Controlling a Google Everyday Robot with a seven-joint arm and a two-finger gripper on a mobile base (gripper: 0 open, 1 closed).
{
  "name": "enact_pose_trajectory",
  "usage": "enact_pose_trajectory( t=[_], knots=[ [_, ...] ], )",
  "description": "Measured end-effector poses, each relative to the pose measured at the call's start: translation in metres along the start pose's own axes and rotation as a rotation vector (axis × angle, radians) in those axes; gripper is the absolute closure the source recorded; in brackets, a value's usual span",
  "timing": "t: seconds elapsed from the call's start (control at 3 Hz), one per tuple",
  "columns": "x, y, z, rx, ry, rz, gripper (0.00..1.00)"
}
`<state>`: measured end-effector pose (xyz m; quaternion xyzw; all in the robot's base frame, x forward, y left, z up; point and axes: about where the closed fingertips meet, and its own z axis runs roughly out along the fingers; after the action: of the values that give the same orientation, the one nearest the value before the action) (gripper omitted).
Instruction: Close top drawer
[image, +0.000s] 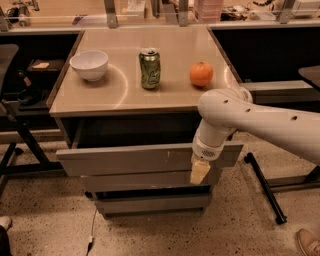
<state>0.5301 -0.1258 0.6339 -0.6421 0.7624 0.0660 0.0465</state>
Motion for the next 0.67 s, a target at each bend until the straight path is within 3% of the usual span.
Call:
enact_pose_trajectory(
  t=[0.33, 0.67],
  knots=[
    [0.0, 0.0001, 0.0001, 0.0, 0.0, 0.0, 0.0],
    [0.0, 0.0001, 0.0001, 0.0, 0.0, 0.0, 0.0]
  ],
)
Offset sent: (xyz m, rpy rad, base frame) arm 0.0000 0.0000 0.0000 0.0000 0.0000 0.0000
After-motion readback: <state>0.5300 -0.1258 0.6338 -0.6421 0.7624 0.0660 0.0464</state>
